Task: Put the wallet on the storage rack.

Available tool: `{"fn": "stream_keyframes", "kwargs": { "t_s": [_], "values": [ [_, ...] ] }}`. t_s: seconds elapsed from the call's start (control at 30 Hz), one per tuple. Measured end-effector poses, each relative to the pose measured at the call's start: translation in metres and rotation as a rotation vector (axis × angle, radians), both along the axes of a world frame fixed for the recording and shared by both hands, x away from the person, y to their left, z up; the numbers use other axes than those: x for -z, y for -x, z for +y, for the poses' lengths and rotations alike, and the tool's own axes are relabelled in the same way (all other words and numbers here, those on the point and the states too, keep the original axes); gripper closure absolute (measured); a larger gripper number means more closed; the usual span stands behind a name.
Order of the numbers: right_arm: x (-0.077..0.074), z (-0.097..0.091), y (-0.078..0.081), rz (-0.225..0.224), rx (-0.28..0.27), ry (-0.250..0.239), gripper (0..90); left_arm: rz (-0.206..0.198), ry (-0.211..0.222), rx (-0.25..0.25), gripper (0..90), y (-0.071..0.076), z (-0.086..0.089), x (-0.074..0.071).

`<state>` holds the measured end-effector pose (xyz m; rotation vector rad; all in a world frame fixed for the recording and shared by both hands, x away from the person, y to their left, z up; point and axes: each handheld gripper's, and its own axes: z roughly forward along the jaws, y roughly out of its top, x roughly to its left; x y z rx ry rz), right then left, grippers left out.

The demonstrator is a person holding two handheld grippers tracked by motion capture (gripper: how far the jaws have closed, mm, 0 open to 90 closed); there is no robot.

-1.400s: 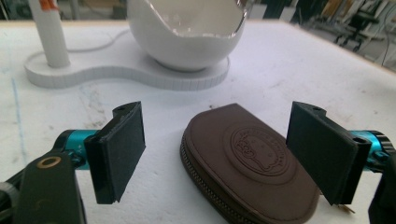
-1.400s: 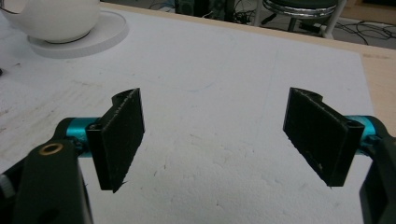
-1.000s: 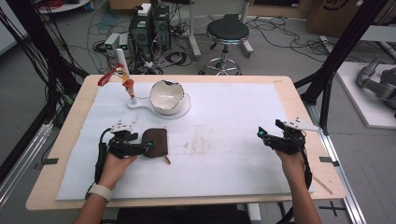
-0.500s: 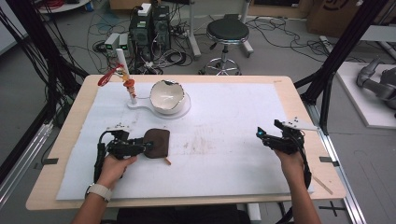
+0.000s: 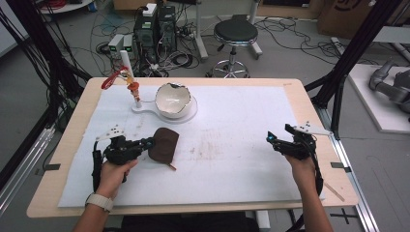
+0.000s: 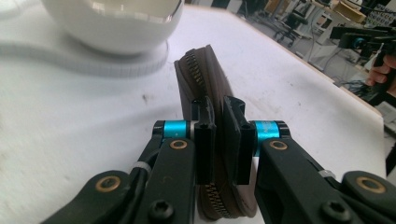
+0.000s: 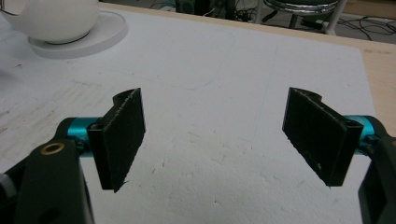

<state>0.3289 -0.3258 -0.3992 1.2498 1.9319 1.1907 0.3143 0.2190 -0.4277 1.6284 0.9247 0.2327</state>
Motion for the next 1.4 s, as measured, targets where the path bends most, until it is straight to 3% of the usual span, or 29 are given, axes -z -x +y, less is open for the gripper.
{"fn": "stream_keyframes", "kwargs": {
  "t_s": [0.07, 0.13, 0.37, 0.5, 0.7, 0.83, 0.97, 1.1, 1.2, 1.27, 1.4],
  "values": [
    [0.0, 0.0, 0.0, 0.0, 0.001, 0.0, 21.2, -0.063, -0.023, -0.015, 83.2, 0.004, 0.001, -0.01],
    [0.0, -0.001, 0.0, 0.003, 0.003, 0.0, 21.2, -0.087, -0.031, -0.025, 83.2, 0.007, 0.002, -0.013],
    [0.0, 0.001, 0.0, 0.003, -0.001, -0.003, 21.2, -0.115, -0.029, -0.049, 83.6, 0.007, 0.007, -0.016],
    [-0.001, 0.0, -0.001, -0.004, 0.001, -0.008, 21.2, -0.156, -0.024, -0.056, 83.7, -0.001, 0.007, -0.03],
    [-0.001, 0.0, -0.002, -0.005, -0.001, -0.015, 21.2, -0.252, -0.09, -0.064, 83.7, -0.03, -0.008, -0.074],
    [-0.001, 0.001, -0.004, -0.006, -0.005, -0.019, 21.3, -0.277, -0.107, -0.073, 83.7, -0.053, -0.015, -0.092],
    [0.0, 0.001, -0.004, -0.004, -0.011, -0.017, 21.2, -0.278, -0.121, -0.094, 83.6, -0.074, -0.018, -0.098],
    [0.001, 0.0, -0.005, 0.002, -0.008, -0.023, 21.2, -0.317, -0.142, -0.066, 83.6, -0.09, -0.021, -0.103],
    [0.001, -0.001, -0.006, 0.003, -0.009, -0.024, 21.2, -0.338, -0.206, -0.048, 83.6, -0.103, -0.023, -0.103],
    [0.002, -0.001, -0.006, 0.006, -0.008, -0.025, 21.2, -0.331, -0.238, -0.043, 83.5, -0.11, -0.024, -0.103],
    [0.002, -0.001, -0.006, 0.009, -0.008, -0.028, 21.2, -0.357, -0.264, -0.009, 83.5, -0.117, -0.03, -0.103]
  ]
}}
